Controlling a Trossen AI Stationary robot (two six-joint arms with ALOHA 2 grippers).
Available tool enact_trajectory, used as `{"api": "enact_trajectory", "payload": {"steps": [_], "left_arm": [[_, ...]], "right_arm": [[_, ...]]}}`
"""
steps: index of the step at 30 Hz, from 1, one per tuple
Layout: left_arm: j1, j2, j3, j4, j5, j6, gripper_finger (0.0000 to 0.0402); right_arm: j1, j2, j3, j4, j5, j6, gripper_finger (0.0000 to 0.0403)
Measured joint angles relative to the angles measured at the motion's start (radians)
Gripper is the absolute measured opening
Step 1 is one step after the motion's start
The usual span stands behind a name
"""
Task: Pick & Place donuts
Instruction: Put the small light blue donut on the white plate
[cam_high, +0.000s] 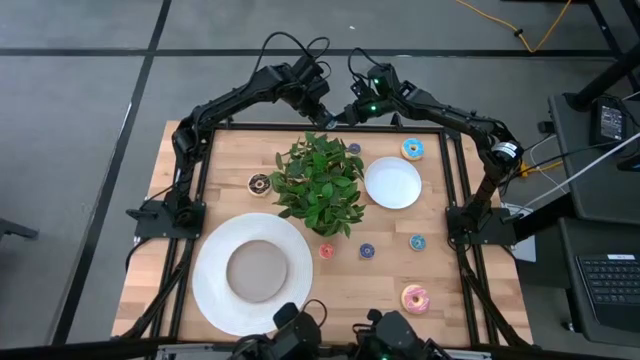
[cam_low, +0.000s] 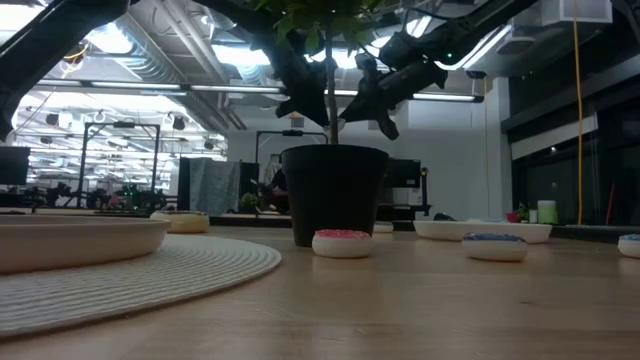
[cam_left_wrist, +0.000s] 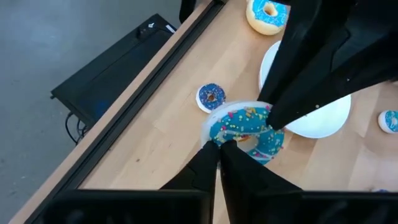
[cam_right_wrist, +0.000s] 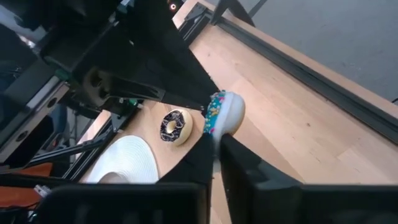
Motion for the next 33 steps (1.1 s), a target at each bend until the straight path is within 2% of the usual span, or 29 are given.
{"api": "enact_trajectory", "payload": {"steps": [7,15,19,22,26,33], "left_arm": [[0.020,0.000,0.000,-0.005,0.038,-0.054,0.0049],[0.045,0.000,0.001,-0.039,0.039,-0.062,0.0125],[0.063,0.000,0.001,-0.056,0.073,-0.057,0.0150],[0.083,0.000,0.001,-0.059,0.112,-0.055,0.0154],[0.106,0.000,0.001,-0.060,0.113,-0.055,0.0151],[0.130,0.000,0.001,-0.061,0.159,-0.050,0.0152]], "right_arm": [[-0.018,0.000,0.000,0.000,-0.029,0.009,0.0007],[-0.036,0.000,0.000,-0.018,-0.038,0.026,0.0015],[-0.044,0.000,0.000,-0.054,-0.052,0.012,0.0016],[-0.051,0.000,0.000,-0.075,-0.076,0.008,0.0016],[-0.059,0.000,0.000,-0.118,-0.133,0.007,0.0016],[-0.069,-0.029,0.000,-0.286,-0.198,-0.068,0.0014]]}}
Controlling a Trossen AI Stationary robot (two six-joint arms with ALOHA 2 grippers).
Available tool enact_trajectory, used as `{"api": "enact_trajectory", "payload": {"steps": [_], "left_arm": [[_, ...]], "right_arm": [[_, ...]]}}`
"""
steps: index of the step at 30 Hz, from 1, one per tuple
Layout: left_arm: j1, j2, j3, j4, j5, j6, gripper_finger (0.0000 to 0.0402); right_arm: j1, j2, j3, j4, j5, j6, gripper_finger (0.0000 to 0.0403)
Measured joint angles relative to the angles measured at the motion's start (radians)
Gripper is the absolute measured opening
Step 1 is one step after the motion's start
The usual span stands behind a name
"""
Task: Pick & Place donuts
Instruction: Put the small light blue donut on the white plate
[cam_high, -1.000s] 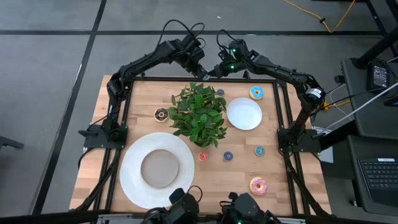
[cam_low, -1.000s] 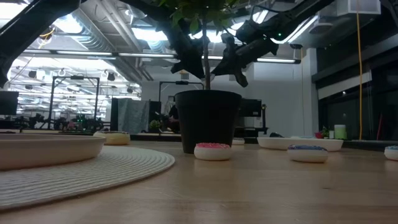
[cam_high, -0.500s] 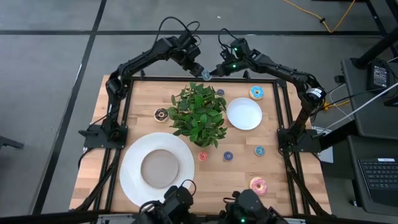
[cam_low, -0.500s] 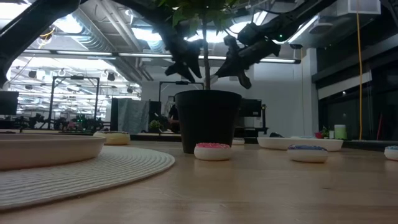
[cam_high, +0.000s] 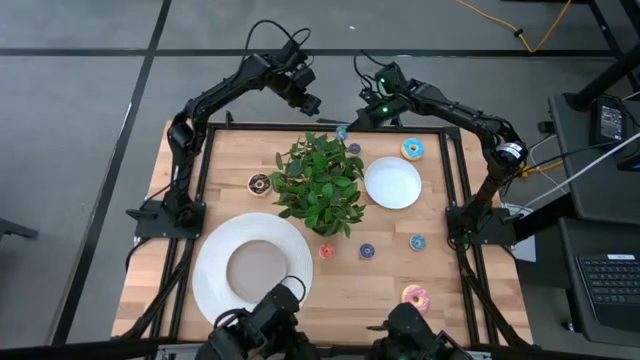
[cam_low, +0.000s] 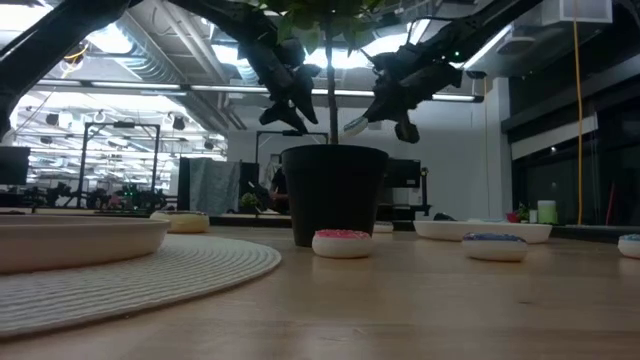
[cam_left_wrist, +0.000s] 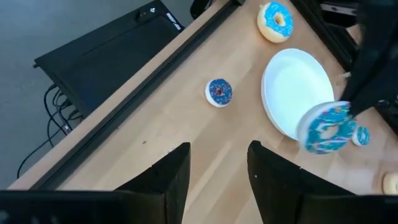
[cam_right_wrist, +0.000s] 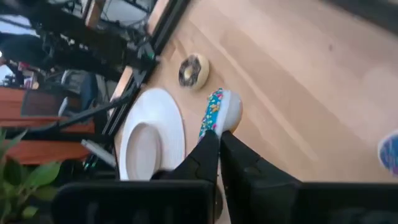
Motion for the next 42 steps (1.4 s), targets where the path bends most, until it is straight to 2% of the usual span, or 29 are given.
{"api": "enact_trajectory", "payload": {"steps": [5,11,19,24,33,42], "left_arm": [[0.000,0.000,0.000,-0.001,0.000,0.029,0.0150],[0.000,0.000,0.000,-0.001,0.000,0.052,0.0152],[0.000,0.000,0.000,0.000,0.000,0.060,0.0151],[0.000,0.000,0.000,0.000,0.000,0.070,0.0151],[0.000,0.000,0.000,0.003,-0.001,0.070,0.0152],[-0.001,0.000,0.000,0.016,-0.001,0.067,0.0152]], "right_arm": [[-0.009,-0.017,0.000,-0.158,-0.036,-0.090,0.0008],[-0.008,-0.038,0.000,-0.358,-0.026,-0.185,0.0012],[-0.014,-0.118,-0.046,-0.426,0.021,-0.164,0.0009],[-0.026,-0.223,-0.190,-0.359,0.047,-0.086,0.0009],[-0.036,-0.462,-0.513,-0.004,0.087,0.218,0.0009],[-0.036,-0.617,-0.719,0.227,0.129,0.426,0.0008]]}}
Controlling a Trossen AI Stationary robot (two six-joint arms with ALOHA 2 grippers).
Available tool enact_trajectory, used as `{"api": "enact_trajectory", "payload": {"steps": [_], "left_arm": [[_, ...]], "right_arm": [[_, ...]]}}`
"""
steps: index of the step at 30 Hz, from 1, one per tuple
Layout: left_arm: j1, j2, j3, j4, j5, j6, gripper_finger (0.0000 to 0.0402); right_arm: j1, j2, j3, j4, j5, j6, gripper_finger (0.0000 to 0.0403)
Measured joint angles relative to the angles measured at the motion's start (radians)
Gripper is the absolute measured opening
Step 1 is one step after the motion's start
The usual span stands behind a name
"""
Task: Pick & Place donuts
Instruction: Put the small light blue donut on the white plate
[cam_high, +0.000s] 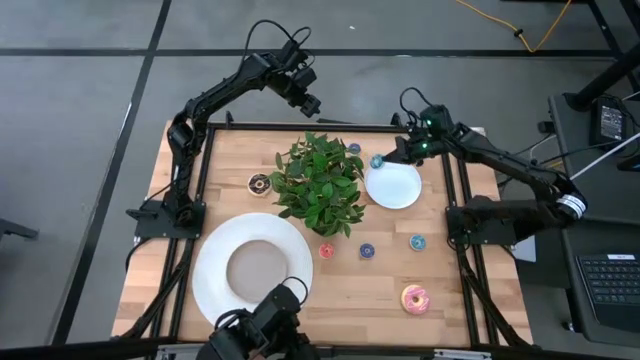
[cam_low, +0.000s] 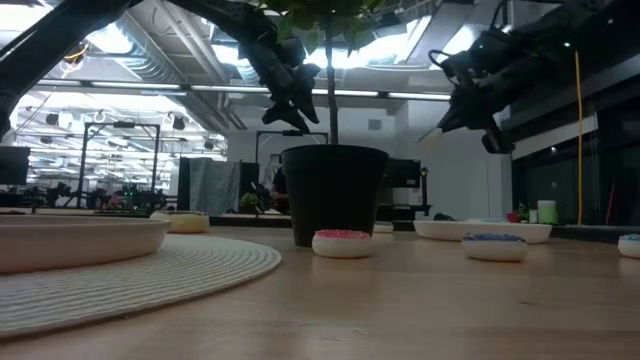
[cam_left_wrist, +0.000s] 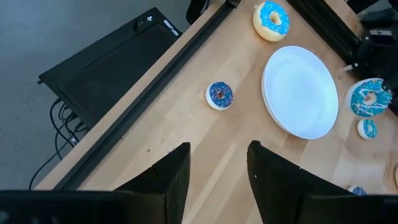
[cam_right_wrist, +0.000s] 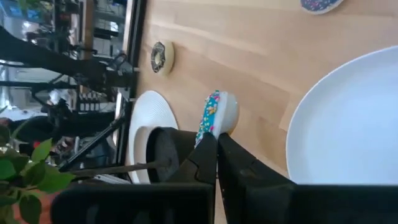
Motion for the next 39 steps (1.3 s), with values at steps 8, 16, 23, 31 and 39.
{"api": "enact_trajectory", "payload": {"steps": [8,16,23,31,39], "left_arm": [[0.000,0.000,0.000,0.000,0.000,0.000,0.0150],[0.000,0.000,0.000,0.000,0.000,0.000,0.0150],[0.000,0.000,0.000,0.006,-0.001,0.001,0.0152],[0.000,0.000,0.000,0.008,-0.001,0.000,0.0151],[0.000,0.000,0.000,0.011,-0.001,0.000,0.0150]], "right_arm": [[0.000,-0.032,-0.156,0.150,0.014,0.084,0.0008],[0.000,-0.031,-0.265,0.271,0.056,0.118,0.0008],[0.000,0.008,-0.285,0.343,0.078,0.088,0.0008],[0.019,0.101,-0.286,0.398,0.079,0.069,0.0008],[0.038,0.152,-0.286,0.398,0.079,0.039,0.0008]]}}
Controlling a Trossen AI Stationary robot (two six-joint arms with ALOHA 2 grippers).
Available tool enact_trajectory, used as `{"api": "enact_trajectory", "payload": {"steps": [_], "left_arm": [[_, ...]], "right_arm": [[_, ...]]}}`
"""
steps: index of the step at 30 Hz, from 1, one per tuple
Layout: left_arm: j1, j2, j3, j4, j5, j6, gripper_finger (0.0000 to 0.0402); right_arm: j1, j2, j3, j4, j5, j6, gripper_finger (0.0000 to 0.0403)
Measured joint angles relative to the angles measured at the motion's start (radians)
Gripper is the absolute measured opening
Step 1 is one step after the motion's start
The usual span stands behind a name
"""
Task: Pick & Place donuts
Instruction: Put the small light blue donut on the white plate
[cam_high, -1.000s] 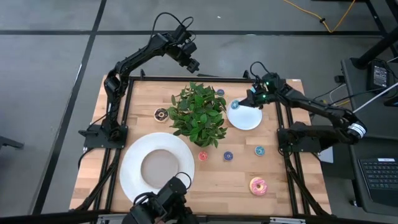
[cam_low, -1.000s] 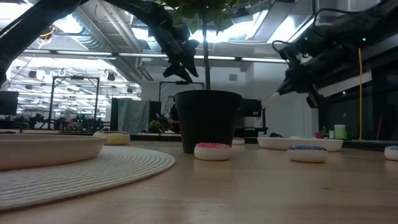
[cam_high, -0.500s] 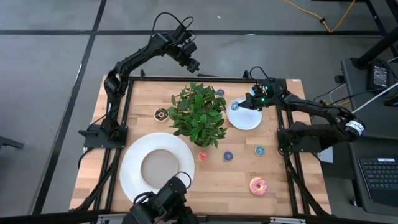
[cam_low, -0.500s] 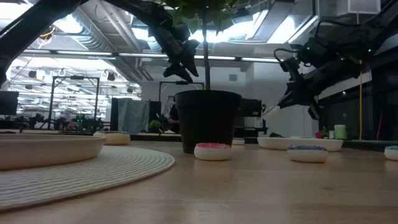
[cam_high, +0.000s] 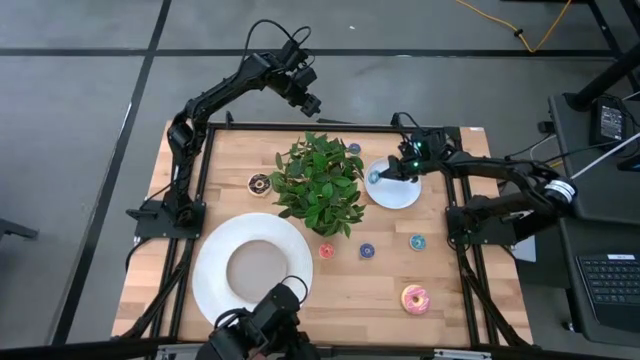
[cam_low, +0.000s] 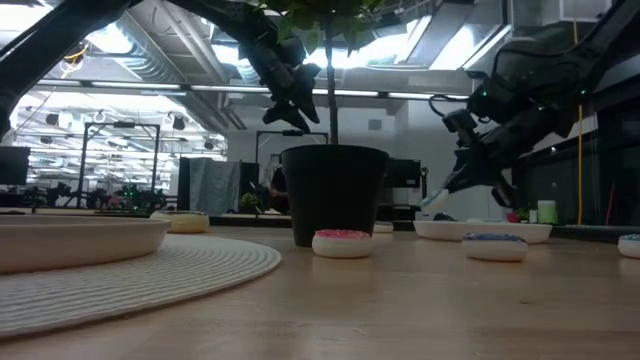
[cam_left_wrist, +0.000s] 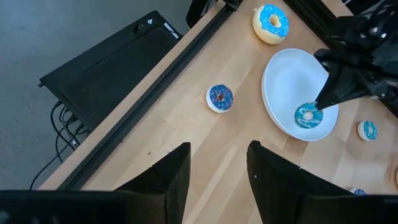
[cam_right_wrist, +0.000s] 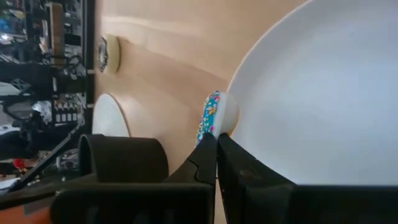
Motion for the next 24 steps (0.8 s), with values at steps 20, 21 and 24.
{"api": "enact_trajectory", "payload": {"steps": [20,21,24], "left_arm": [[0.000,0.000,0.000,0.000,0.000,0.000,0.0150],[0.000,0.000,0.000,0.000,0.000,0.000,0.0150],[0.000,0.000,0.000,0.000,0.000,0.000,0.0149]], "right_arm": [[0.038,0.067,0.000,0.006,0.067,-0.030,0.0008],[0.040,0.067,0.000,0.006,0.074,-0.030,0.0008],[0.045,0.067,0.000,0.006,0.089,-0.031,0.0011]]}}
